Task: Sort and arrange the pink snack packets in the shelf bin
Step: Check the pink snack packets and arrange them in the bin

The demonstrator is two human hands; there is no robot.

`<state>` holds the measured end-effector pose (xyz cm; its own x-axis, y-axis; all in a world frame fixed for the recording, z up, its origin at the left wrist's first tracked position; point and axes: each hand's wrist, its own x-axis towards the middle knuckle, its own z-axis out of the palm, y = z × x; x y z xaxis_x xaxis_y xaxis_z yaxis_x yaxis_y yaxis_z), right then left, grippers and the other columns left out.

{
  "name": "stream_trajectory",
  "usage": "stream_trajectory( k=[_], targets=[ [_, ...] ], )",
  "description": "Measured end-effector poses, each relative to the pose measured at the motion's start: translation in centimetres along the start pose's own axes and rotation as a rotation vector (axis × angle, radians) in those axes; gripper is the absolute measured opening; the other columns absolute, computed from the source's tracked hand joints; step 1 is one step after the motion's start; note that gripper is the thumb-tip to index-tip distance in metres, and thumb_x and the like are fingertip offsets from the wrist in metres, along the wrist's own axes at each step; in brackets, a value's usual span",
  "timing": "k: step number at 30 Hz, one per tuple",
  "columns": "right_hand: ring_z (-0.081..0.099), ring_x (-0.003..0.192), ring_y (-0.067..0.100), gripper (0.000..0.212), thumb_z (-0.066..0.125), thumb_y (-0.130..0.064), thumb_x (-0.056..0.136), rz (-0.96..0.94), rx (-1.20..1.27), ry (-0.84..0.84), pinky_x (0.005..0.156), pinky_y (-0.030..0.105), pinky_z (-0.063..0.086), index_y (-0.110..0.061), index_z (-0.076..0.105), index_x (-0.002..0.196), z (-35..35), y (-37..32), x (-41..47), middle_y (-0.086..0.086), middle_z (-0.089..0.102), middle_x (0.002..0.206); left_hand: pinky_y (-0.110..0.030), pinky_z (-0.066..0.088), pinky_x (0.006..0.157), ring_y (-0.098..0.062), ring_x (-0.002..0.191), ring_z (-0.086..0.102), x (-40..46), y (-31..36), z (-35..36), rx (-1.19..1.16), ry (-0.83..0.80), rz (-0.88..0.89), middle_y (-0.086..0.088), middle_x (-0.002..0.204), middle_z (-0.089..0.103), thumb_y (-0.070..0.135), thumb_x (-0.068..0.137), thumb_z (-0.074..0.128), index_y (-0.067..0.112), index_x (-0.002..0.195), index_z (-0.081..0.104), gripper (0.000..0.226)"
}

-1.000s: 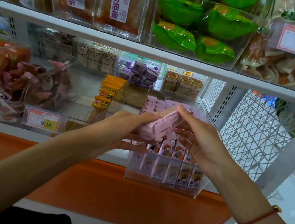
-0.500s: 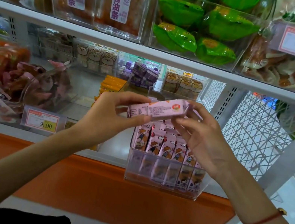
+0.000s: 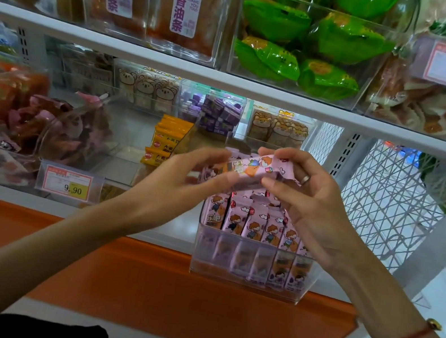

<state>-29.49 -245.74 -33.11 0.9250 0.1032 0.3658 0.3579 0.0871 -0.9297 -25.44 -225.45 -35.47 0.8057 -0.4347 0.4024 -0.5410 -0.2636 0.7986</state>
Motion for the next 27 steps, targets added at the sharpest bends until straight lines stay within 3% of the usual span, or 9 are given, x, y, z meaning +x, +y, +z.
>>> stream_trajectory(
  k=[3, 5, 7, 11, 14, 17, 22, 25, 27],
  targets=[
    [0.063, 0.107, 0.017, 0.049, 0.071, -0.012, 0.068, -0.004, -0.029, -0.042, 0.089, 0.031, 0.053, -0.019, 0.057, 0.115, 0.2, -0.3, 0.0, -0.003, 0.062, 0.126, -0.028, 0.055, 0.082, -0.001, 0.096, 0.062, -0.1, 0.3, 0.2, 0.044, -0.017, 0.032, 0.015, 0.102, 0.065, 0.054, 0.080, 0.050, 0.024, 0.120, 0.060, 0.050],
    [0.059, 0.113, 0.017, 0.067, 0.074, -0.032, 0.066, 0.044, -0.156, -0.008, 0.099, 0.041, 0.047, -0.031, 0.049, 0.128, 0.5, -0.2, 0.1, 0.001, 0.052, 0.138, -0.025, 0.056, 0.075, 0.000, 0.093, 0.062, -0.1, 0.4, 0.4, 0.026, 0.083, 0.041, 0.015, 0.099, 0.066, 0.047, 0.080, 0.059, 0.028, 0.112, 0.063, 0.038],
    [0.056, 0.118, 0.018, 0.080, 0.068, -0.053, 0.066, 0.125, -0.343, 0.051, 0.103, 0.049, 0.042, -0.038, 0.037, 0.139, 1.1, 0.2, 0.0, 0.002, 0.053, 0.135, -0.021, 0.056, 0.070, 0.002, 0.091, 0.062, -0.1, 0.2, 0.8, 0.023, 0.207, 0.056, 0.017, 0.095, 0.066, 0.041, 0.078, 0.069, 0.029, 0.107, 0.064, 0.032],
    [0.057, 0.116, 0.015, 0.058, 0.057, -0.040, 0.089, 0.104, -0.433, 0.106, 0.102, 0.044, 0.045, -0.028, 0.035, 0.142, 1.8, 1.2, 0.0, -0.001, 0.059, 0.127, -0.019, 0.056, 0.069, 0.000, 0.091, 0.062, 0.0, -0.4, 1.3, 0.017, 0.239, 0.061, 0.017, 0.096, 0.066, 0.039, 0.076, 0.074, 0.027, 0.106, 0.064, 0.034],
    [0.062, 0.103, 0.009, 0.034, 0.055, -0.030, 0.093, 0.028, -0.419, 0.220, 0.083, 0.026, 0.054, -0.037, 0.040, 0.121, 1.3, 1.1, 0.4, -0.006, 0.061, 0.115, -0.019, 0.054, 0.077, 0.005, 0.104, 0.055, 0.2, -1.4, 0.8, 0.011, 0.238, 0.014, 0.020, 0.114, 0.058, 0.045, 0.073, 0.074, 0.030, 0.120, 0.057, 0.052],
    [0.060, 0.089, 0.001, 0.038, 0.055, -0.022, 0.093, 0.016, -0.469, 0.297, 0.054, 0.009, 0.049, -0.037, 0.028, 0.117, 0.1, 0.9, 1.3, -0.006, 0.053, 0.107, -0.017, 0.048, 0.080, 0.006, 0.110, 0.049, 0.2, -2.6, 0.8, 0.006, 0.212, -0.104, 0.021, 0.128, 0.047, 0.045, 0.073, 0.074, 0.032, 0.132, 0.044, 0.068],
    [0.058, 0.088, 0.000, 0.034, 0.059, -0.016, 0.091, 0.144, -0.655, -0.012, 0.059, 0.009, 0.048, -0.026, 0.038, 0.116, 1.0, 2.4, 2.7, -0.004, 0.054, 0.110, -0.018, 0.047, 0.081, 0.000, 0.106, 0.055, -0.3, -3.1, 1.6, -0.106, 0.033, -0.235, 0.025, 0.116, 0.048, 0.055, 0.072, 0.062, 0.029, 0.138, 0.039, 0.075],
    [0.057, 0.092, -0.004, 0.031, 0.067, -0.012, 0.086, 0.098, -0.695, -0.169, 0.076, 0.014, 0.050, -0.029, 0.048, 0.103, 1.9, 3.7, 3.4, -0.016, 0.056, 0.107, -0.020, 0.052, 0.078, 0.003, 0.101, 0.055, -0.3, -3.0, 1.6, -0.136, 0.035, -0.211, 0.028, 0.108, 0.051, 0.033, 0.085, 0.065, 0.033, 0.127, 0.044, 0.046],
    [0.053, 0.095, 0.002, 0.030, 0.074, -0.020, 0.080, 0.026, -0.831, -0.145, 0.075, 0.016, 0.043, -0.027, 0.053, 0.101, 1.8, 4.4, 3.6, -0.019, 0.053, 0.104, -0.020, 0.052, 0.078, 0.005, 0.095, 0.054, -0.2, -3.1, 1.5, -0.145, 0.044, -0.213, 0.027, 0.106, 0.051, 0.022, 0.088, 0.064, 0.032, 0.126, 0.045, 0.043]
  ],
)
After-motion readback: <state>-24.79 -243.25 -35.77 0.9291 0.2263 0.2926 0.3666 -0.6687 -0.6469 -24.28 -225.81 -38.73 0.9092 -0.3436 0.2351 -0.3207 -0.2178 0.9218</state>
